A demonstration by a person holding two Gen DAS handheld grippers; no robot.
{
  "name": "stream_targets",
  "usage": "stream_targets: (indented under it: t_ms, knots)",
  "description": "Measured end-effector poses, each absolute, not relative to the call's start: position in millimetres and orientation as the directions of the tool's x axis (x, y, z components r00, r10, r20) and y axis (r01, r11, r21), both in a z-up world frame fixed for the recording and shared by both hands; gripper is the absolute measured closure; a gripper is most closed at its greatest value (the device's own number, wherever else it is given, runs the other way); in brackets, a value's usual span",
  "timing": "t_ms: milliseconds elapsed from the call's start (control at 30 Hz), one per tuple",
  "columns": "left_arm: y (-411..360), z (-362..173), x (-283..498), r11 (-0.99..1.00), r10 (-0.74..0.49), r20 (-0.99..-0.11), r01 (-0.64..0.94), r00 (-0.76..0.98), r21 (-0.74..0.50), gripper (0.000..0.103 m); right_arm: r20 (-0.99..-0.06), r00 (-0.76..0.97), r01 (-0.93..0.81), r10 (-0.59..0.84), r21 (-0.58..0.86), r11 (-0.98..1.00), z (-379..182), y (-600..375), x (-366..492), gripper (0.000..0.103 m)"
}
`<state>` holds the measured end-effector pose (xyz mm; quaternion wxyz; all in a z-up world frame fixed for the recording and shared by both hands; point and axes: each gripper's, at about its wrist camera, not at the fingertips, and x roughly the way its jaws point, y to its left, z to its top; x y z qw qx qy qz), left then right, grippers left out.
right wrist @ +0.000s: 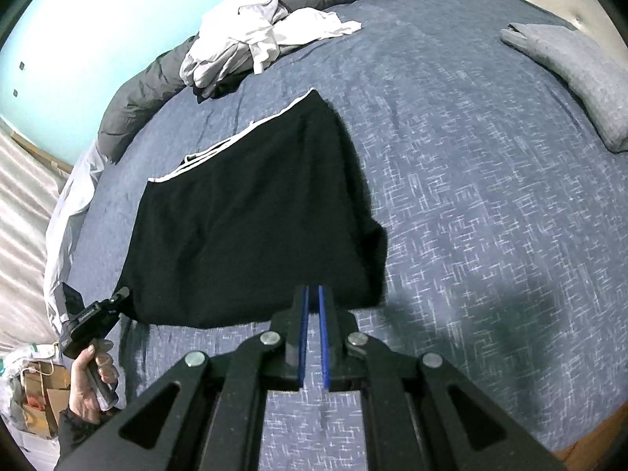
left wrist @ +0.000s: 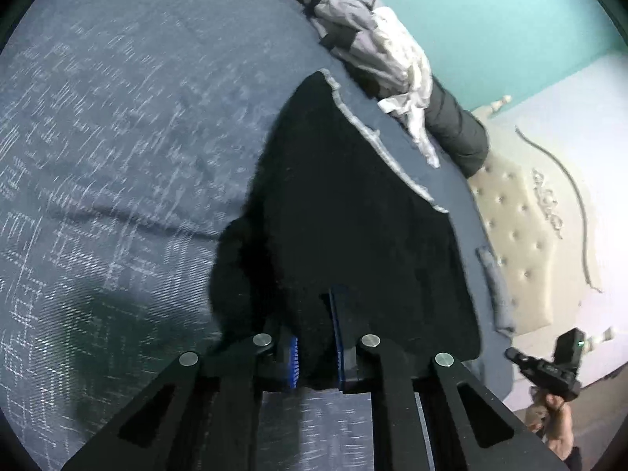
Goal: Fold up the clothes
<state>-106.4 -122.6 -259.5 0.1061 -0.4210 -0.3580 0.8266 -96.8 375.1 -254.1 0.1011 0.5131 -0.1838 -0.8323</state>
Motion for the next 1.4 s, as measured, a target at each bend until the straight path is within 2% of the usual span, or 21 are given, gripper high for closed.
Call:
stream_targets:
  t_ms: [333, 600, 800, 933, 1033, 1133, 1167, 1200, 1233, 1300, 1400]
  knots:
    - [-59.9, -191.9, -140.1, -0.746, 0.514, -0.554, -0.023, -0.654, -0.666, 0.092, -0.799, -0.486, -0.036, -0.355, 0.424, -0.905, -245.4, 412.9, -95.8, 0.1]
    - [73.5, -147.3, -187.7, -0.76, 0.613, -0.543, -0.239, -0.574, -0.605, 0.092, -0.791, -0.509, -0.072, -0.34, 0.432, -0.899, -242.7, 454.7, -94.9, 0.099]
    - [186.0, -190.1, -205.0, -0.751, 0.659, -0.632, -0.326, -0.407, -0.574, 0.091, -0.798, -0.492, -0.067, -0.348, 0.433, -0.899, -247.7, 460.0, -95.9, 0.1]
    - [214.7, -217.5, -202.4, -0.774, 0.633, -0.691, -0.308, -0.35, -0.553, 0.09, -0.802, -0.47, -0.026, -0.368, 0.429, -0.903, -246.0, 448.6, -99.1, 0.1]
    - [201.2, -205.4, -196.4, -0.759, 0.651, -0.661, -0.307, -0.374, -0.574, 0.084, -0.796, -0.465, 0.011, -0.389, 0.434, -0.901, -241.1, 437.6, -104.4, 0.096]
    - [168.0, -182.2, -189.1, -0.767, 0.639, -0.634, -0.295, -0.436, -0.57, 0.072, -0.783, -0.458, 0.048, -0.422, 0.451, -0.891, -237.8, 423.4, -112.8, 0.096]
    - [153.1, -175.2, -186.7, -0.771, 0.631, -0.626, -0.283, -0.458, -0.571, 0.068, -0.779, -0.45, 0.06, -0.437, 0.462, -0.885, -238.3, 417.7, -115.5, 0.094]
    - [138.6, -169.7, -185.0, -0.779, 0.619, -0.623, -0.269, -0.478, -0.567, 0.065, -0.778, -0.439, 0.072, -0.45, 0.469, -0.88, -239.1, 409.6, -119.1, 0.087]
    - [128.6, -168.3, -184.6, -0.792, 0.6, -0.632, -0.258, -0.49, -0.553, 0.064, -0.779, -0.429, 0.082, -0.458, 0.471, -0.878, -240.4, 403.2, -121.0, 0.072]
    - [109.2, -170.8, -180.8, -0.833, 0.544, -0.667, -0.233, -0.509, -0.501, 0.064, -0.784, -0.392, 0.107, -0.481, 0.481, -0.87, -245.7, 384.2, -130.3, 0.054]
    - [87.9, -185.0, -175.8, -0.853, 0.51, -0.698, -0.19, -0.503, -0.487, 0.064, -0.797, -0.358, 0.109, -0.486, 0.481, -0.87, -256.1, 365.8, -147.0, 0.054]
